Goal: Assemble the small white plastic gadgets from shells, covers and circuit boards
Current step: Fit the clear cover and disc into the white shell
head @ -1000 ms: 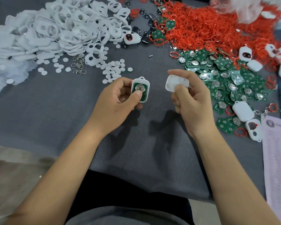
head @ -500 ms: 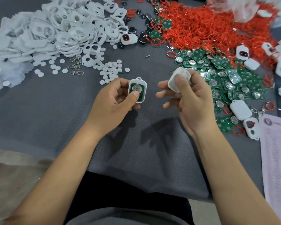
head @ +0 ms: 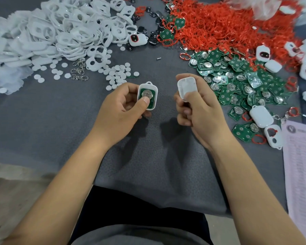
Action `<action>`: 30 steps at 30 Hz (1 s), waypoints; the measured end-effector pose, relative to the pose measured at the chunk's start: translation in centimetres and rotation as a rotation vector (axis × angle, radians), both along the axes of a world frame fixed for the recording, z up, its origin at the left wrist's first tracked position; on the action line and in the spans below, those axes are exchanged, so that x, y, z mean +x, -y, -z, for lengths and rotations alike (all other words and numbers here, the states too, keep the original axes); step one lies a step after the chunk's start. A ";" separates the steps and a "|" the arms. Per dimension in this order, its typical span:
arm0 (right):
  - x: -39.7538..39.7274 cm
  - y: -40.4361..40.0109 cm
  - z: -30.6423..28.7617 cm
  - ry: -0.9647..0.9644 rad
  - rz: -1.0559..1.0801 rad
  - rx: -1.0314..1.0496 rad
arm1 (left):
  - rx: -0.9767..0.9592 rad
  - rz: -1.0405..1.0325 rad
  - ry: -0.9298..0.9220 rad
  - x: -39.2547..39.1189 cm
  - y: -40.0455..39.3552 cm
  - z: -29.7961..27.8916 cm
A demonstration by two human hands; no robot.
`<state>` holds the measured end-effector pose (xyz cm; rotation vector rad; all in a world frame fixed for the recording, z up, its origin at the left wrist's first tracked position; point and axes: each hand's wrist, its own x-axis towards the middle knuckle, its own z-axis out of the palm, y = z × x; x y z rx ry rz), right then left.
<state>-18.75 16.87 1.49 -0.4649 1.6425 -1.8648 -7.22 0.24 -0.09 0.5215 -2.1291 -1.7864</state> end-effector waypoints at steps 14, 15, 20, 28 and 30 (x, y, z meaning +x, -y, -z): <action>0.4 -0.2 -0.7 -0.043 0.011 -0.005 | 0.112 0.033 -0.018 -0.3 -0.1 -0.5; 0.4 -0.2 -0.8 -0.041 0.032 -0.012 | 0.150 0.031 -0.016 -0.5 -0.1 -0.7; 0.0 -0.2 -0.9 0.097 0.153 -0.059 | 0.407 0.027 0.005 -1.6 -1.4 -1.5; -0.9 -0.4 -1.0 0.252 0.130 -0.096 | 0.552 -0.024 0.021 -3.2 -3.2 -1.4; -1.2 -0.5 -0.9 0.258 0.116 -0.105 | 0.549 -0.034 0.026 -3.4 -3.3 -1.3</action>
